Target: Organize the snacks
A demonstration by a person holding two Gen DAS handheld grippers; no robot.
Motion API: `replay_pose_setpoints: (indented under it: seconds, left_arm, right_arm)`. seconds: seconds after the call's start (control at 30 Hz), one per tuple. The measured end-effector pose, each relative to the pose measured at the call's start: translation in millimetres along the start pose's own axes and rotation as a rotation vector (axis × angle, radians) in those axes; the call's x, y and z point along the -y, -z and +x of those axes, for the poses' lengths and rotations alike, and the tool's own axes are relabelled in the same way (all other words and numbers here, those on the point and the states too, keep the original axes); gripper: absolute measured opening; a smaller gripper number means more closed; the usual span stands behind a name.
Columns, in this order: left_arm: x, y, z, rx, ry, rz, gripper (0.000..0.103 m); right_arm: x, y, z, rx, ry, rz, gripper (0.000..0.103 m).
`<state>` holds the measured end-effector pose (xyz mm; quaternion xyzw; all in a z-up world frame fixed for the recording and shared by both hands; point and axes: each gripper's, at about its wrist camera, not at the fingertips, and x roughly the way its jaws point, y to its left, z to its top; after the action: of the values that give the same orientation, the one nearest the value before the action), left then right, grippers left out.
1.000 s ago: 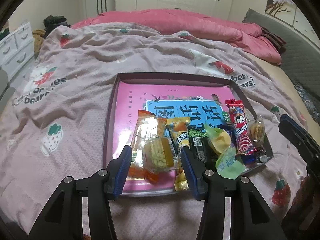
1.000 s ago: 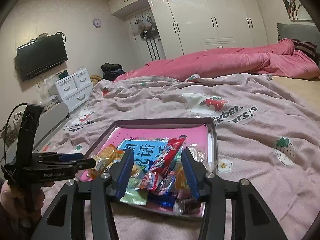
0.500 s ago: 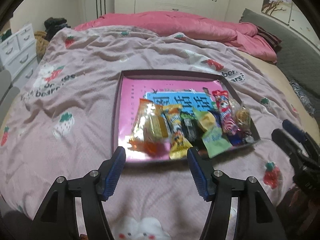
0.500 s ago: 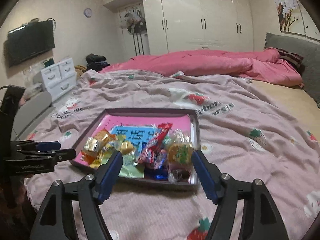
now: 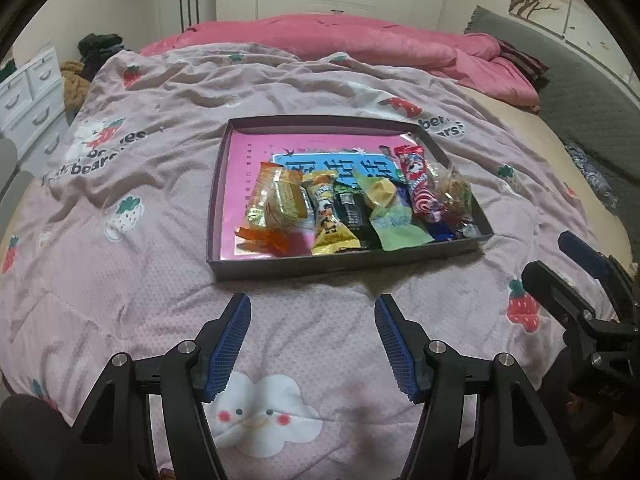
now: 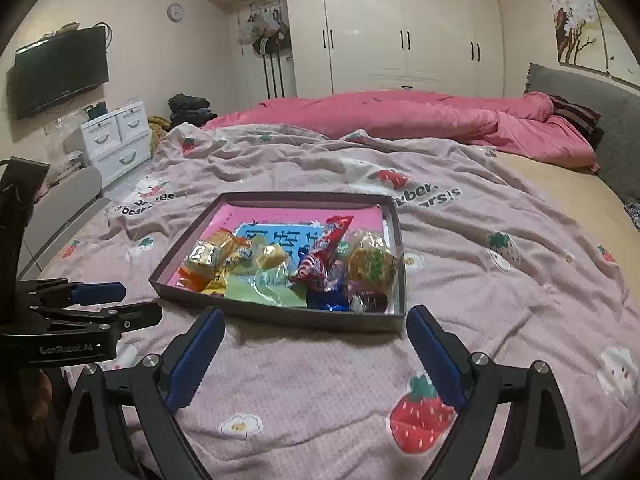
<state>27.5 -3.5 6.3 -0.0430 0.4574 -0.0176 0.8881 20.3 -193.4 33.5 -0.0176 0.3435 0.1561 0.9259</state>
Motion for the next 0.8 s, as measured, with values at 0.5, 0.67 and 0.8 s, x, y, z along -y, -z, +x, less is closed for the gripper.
replay_pose_setpoints:
  seconds: [0.5,0.67,0.8]
  left_arm:
    - [2.2,10.1,-11.0,0.005,0.021,0.006,0.066]
    - [1.9,11.2,-12.4,0.006,0.031,0.005,0.066]
    - [2.4,11.6,-12.7,0.007,0.035,0.008,0.066]
  right_arm:
    - [-1.9,10.9,-7.8,-0.016,0.005,0.04,0.096]
    - [-7.1,11.5,-5.6,-0.027,0.016,0.017,0.096]
    - [-8.3,11.5,-7.3,-0.021,0.013,0.01,0.096]
